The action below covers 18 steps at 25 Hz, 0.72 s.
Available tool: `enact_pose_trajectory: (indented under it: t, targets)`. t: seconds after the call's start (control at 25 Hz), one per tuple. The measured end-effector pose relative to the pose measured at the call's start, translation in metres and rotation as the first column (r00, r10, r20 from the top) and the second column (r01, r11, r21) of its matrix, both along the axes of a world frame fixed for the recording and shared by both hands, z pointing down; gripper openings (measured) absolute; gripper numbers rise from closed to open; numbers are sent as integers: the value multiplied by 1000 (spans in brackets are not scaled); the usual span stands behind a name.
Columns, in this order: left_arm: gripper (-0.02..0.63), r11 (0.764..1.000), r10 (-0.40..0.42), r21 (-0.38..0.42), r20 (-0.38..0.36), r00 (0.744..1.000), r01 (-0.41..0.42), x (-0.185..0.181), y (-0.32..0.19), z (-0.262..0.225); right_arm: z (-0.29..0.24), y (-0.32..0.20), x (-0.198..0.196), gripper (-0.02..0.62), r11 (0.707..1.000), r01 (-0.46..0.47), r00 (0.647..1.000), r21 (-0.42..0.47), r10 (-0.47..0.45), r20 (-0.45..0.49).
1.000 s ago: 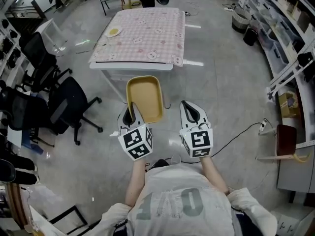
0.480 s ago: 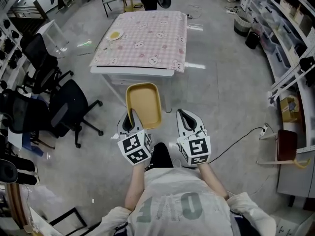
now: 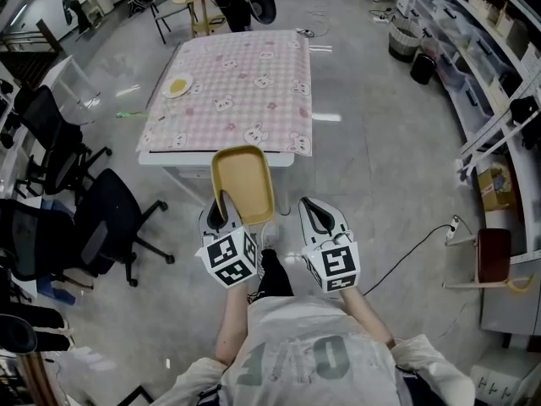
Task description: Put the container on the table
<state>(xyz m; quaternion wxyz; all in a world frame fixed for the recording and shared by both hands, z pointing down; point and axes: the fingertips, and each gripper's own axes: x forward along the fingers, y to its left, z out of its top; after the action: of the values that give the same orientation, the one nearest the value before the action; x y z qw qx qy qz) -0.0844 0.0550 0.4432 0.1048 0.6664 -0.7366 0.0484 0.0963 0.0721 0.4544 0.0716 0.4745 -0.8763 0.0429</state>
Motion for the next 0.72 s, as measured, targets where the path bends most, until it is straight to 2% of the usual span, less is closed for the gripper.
enact_pose_trajectory:
  t: [0.24, 0.48, 0.72]
  targets:
    - [28, 999, 32, -6, -8, 999, -32, -34, -104, -8, -19, -108, -26, 29, 998, -62, 998, 18, 62, -9]
    - [28, 996, 90, 11, 6, 996, -90, -76, -222, -27, -51, -228, -62, 29, 986, -151, 988, 72, 152, -17]
    - [28, 990, 140, -1, 22, 990, -140, -109, -306, -23, -55, -313, -92, 29, 974, -212, 977, 81, 214, -17]
